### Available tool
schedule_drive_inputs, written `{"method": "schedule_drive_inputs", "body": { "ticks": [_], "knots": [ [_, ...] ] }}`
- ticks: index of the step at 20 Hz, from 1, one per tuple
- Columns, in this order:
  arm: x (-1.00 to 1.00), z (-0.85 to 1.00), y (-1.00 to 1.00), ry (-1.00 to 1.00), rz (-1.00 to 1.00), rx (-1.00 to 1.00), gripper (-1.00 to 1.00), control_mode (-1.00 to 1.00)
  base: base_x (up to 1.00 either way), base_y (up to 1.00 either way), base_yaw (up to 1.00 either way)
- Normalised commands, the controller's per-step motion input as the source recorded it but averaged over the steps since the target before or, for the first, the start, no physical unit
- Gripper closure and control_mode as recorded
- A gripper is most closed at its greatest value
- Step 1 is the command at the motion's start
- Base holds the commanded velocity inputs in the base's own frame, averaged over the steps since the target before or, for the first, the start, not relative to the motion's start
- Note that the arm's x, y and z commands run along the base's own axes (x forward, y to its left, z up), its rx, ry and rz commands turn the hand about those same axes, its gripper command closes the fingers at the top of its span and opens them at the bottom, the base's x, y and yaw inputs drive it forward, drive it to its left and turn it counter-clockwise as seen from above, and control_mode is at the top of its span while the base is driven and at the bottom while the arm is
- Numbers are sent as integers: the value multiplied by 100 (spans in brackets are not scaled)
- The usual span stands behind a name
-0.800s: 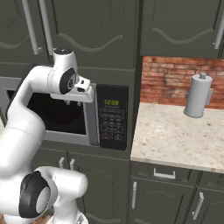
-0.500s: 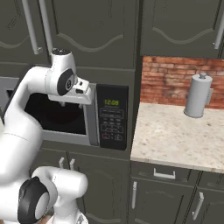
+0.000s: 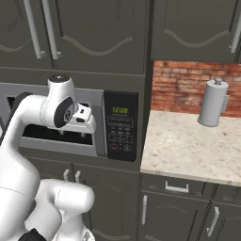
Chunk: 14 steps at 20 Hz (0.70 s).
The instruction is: The microwave is finished heating the chicken drumstick and broccoli. Take the bowl containing the food and place it on the dining counter.
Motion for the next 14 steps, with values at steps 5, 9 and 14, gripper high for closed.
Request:
{"method": "schedule_drive_inputs", "body": {
  "ticks": [5,9,14],
  "knots": [
    [0,0,0,0,0,0,-100,100,-12,0,0],
    [0,0,0,0,0,0,-100,100,-51,0,0],
    [0,0,0,0,0,0,-100,100,-56,0,0]
  ]
}}
